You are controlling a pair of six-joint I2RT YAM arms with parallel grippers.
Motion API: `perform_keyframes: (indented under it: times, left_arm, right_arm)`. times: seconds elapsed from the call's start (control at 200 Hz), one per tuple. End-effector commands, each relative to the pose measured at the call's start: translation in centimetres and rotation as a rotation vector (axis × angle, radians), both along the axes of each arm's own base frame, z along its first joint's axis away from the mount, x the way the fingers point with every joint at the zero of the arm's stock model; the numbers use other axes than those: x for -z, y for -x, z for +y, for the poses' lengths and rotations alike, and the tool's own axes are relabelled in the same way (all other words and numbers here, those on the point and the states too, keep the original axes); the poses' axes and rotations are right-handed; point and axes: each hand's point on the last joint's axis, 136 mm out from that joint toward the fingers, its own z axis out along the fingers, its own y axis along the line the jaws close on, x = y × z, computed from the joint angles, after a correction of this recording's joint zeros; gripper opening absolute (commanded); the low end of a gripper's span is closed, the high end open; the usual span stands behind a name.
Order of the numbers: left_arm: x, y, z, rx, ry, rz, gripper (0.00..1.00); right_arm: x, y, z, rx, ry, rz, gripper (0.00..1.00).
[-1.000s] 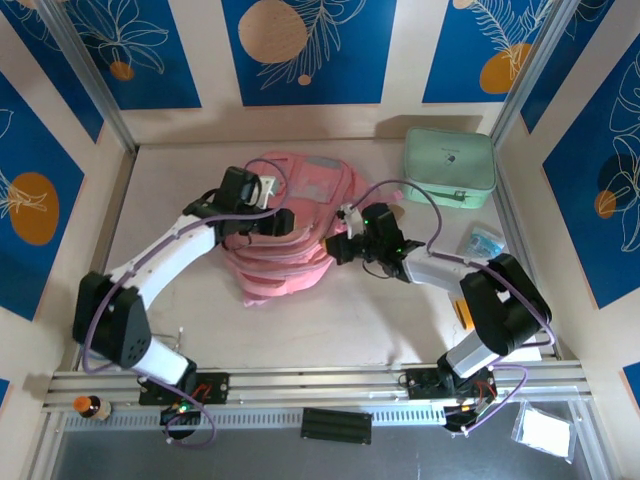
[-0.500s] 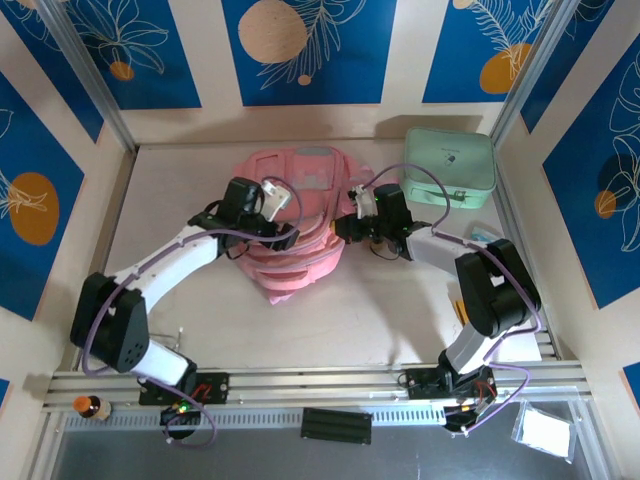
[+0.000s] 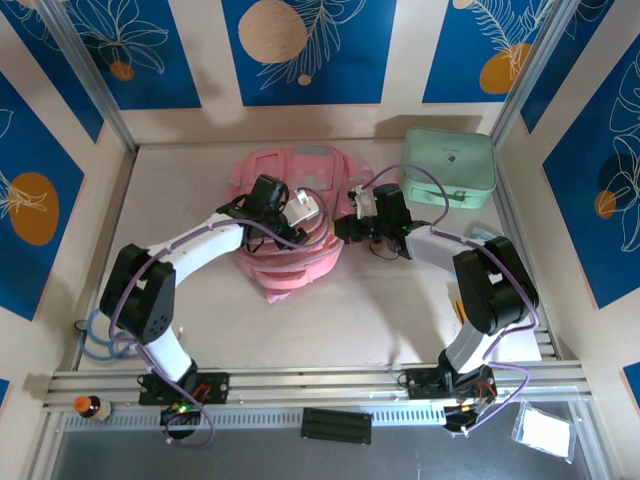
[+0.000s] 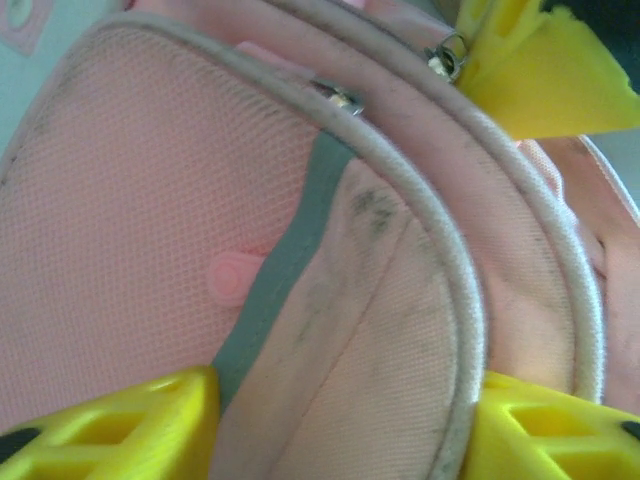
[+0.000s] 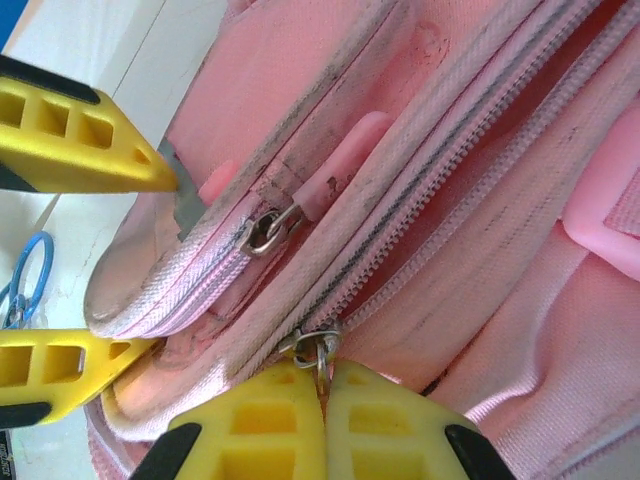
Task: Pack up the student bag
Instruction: Unzip the student bag at the center of the table.
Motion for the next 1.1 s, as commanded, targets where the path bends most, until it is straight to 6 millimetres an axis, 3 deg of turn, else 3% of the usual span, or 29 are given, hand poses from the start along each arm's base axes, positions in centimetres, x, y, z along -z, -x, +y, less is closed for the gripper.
perform_keyframes:
  times: [0.0,0.125,0.18,0.36,0.61,0.845,0.895,0.955,1.095]
  left_arm:
    - [-0.1,-1.1,0.9,-0.014,-0.067,-0.036,0.39]
    - [-1.4,-1.5,0.6,-0.058,-0.016,-0.036,0.08]
    - [-2.4,-1.6,0.4,-0.088,0.021,-0.036,0.00]
    - [-5.2,-2.1,-0.2,-0.173,0.135,-0.019,0.00]
    - [-5.7,-2.9,-0.4,-0.234,0.159,0.019,0.00]
    - [-6.4,-2.9,-1.3,-0.241,0.217,0.056,0.00]
    - [-6.6,-2.8,-1.3,-0.243,0.230,0.054,0.00]
    - [-6.7,-2.5,-1.1,-0.243,0.235,0.042,0.00]
    - [-6.8,-1.1,-0.4,-0.215,0.245,0.019,0.00]
  right_arm:
    - [-2.3,-0.8,0.7,-0.028,-0.039,-0.063,0.00]
    - [-2.0,-0.7,0.4,-0.031,-0.008,-0.082,0.00]
    - [-2.0,-0.5,0.2,-0.036,0.005,-0.098,0.00]
    - [-2.7,1.6,0.6,-0.116,0.013,-0.142,0.00]
    - [-2.0,6.5,3.5,-0.255,0.037,-0.159,0.00]
    - [-1.9,8.9,5.6,-0.288,0.019,-0.154,0.01]
    - [-2.3,8.8,5.6,-0.260,-0.011,-0.128,0.06]
    - [-3.2,8.0,4.8,-0.185,-0.063,-0.090,0.18]
    - [-5.5,6.4,1.0,0.024,-0.180,0.002,0.40]
